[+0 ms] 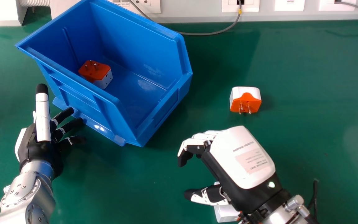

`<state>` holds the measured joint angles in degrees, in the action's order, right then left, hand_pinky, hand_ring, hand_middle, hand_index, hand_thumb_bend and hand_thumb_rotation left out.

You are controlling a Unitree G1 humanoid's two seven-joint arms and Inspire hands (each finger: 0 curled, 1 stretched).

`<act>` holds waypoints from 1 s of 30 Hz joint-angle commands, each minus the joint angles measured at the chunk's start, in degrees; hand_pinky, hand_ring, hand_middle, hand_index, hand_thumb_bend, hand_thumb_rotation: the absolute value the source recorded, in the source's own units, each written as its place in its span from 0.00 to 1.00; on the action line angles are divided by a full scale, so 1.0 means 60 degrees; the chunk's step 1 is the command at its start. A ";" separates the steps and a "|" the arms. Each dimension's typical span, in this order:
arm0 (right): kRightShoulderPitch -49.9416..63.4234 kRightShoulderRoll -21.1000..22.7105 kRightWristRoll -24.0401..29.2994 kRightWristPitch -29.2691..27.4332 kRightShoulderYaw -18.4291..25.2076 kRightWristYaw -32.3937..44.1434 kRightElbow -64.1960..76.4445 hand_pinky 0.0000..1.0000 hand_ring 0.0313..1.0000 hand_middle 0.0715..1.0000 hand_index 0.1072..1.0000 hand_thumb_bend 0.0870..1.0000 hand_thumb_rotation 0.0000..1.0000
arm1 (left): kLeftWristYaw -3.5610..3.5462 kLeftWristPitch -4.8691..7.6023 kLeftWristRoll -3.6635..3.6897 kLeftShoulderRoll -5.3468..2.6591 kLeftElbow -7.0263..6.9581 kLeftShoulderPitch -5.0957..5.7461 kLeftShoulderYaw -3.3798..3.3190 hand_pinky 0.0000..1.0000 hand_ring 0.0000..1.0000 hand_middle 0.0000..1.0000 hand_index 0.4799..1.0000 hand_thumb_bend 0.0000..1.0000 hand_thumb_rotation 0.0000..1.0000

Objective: Pick all objects and put in blue box

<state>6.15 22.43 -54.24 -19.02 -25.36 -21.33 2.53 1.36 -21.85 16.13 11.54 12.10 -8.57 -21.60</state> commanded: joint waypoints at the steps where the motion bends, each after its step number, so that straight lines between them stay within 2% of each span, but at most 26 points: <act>1: -0.0237 -0.0100 0.0211 -0.0348 0.0212 -0.0578 -0.0085 0.36 0.47 0.50 0.42 0.45 0.00 | 0.0093 -0.0214 -0.0043 -0.0046 0.0113 0.0144 -0.0006 0.64 0.72 0.82 0.79 0.87 0.94; 6: -0.0472 -0.0304 0.0146 -0.0843 0.0358 -0.1757 -0.0688 0.36 0.47 0.50 0.41 0.45 0.00 | 0.0074 -0.0106 -0.0074 -0.0026 0.0273 0.0104 0.0003 0.64 0.72 0.82 0.78 0.87 0.94; 8: -0.0555 -0.0340 0.0013 -0.0943 0.0379 -0.2193 -0.0865 0.36 0.47 0.50 0.41 0.45 0.00 | 0.0083 -0.0124 -0.0064 -0.0033 0.0223 0.0120 0.0002 0.64 0.72 0.82 0.78 0.87 0.94; 12: -0.0821 -0.0358 -0.0138 -0.1111 0.0437 -0.3057 -0.1224 0.37 0.47 0.50 0.41 0.45 0.00 | 0.0079 -0.0073 -0.0081 -0.0029 0.0287 0.0116 0.0008 0.64 0.72 0.82 0.78 0.87 0.94; 16: -0.1079 -0.0311 0.0302 -0.1137 0.0641 -0.2932 -0.1579 0.37 0.47 0.51 0.41 0.45 0.00 | 0.0099 -0.0064 -0.0103 -0.0029 0.0307 0.0108 0.0031 0.64 0.72 0.82 0.78 0.87 0.94; 20: -0.0670 -0.0373 0.0991 -0.0338 0.0816 -0.1162 -0.0738 0.37 0.47 0.50 0.41 0.45 0.00 | 0.0082 -0.0050 -0.0103 -0.0008 0.0328 0.0102 0.0036 0.64 0.72 0.82 0.78 0.87 0.94; 24: 0.0008 0.0070 0.0631 0.1477 0.0863 0.1948 0.1093 0.37 0.46 0.51 0.42 0.45 0.00 | 0.0111 -0.0127 -0.0085 -0.0032 0.0202 0.0146 0.0040 0.64 0.72 0.82 0.78 0.87 0.94; 25: 0.0100 0.0161 0.0651 0.1723 0.0901 0.2525 0.1439 0.43 0.53 0.58 0.49 0.56 0.06 | 0.0122 -0.0156 -0.0084 -0.0039 0.0151 0.0164 0.0044 0.63 0.72 0.82 0.78 0.87 0.94; 26: 0.0174 0.0240 0.0718 0.1946 0.0935 0.3087 0.1762 0.43 0.53 0.58 0.49 0.56 0.06 | 0.0125 -0.0174 -0.0085 -0.0035 0.0136 0.0166 0.0046 0.63 0.72 0.82 0.78 0.87 0.94; 27: 0.0233 0.0300 0.0770 0.2149 0.0959 0.3569 0.2041 0.50 0.62 0.66 0.59 0.65 0.14 | 0.0125 -0.0188 -0.0086 -0.0030 0.0132 0.0162 0.0047 0.63 0.72 0.82 0.78 0.87 0.94; 28: 0.0280 0.0329 0.0799 0.2368 0.0967 0.4018 0.2274 0.50 0.62 0.66 0.59 0.65 0.14 | 0.0117 -0.0201 -0.0083 -0.0021 0.0143 0.0151 0.0043 0.63 0.72 0.82 0.78 0.87 0.94; 29: 0.0320 0.0352 0.0795 0.2595 0.0969 0.4456 0.2470 0.58 0.69 0.73 0.67 0.72 0.22 | 0.0104 -0.0220 -0.0074 -0.0012 0.0133 0.0150 0.0035 0.63 0.72 0.82 0.78 0.87 0.94; 30: 0.0342 0.0357 0.0750 0.2808 0.0961 0.4813 0.2593 0.58 0.69 0.73 0.67 0.72 0.22 | 0.0090 -0.0224 -0.0064 -0.0009 0.0133 0.0150 0.0028 0.63 0.72 0.82 0.78 0.87 0.94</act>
<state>8.27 24.35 -50.04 -3.61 -20.23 5.02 15.19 1.56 -21.77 16.11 11.65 12.42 -8.80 -21.62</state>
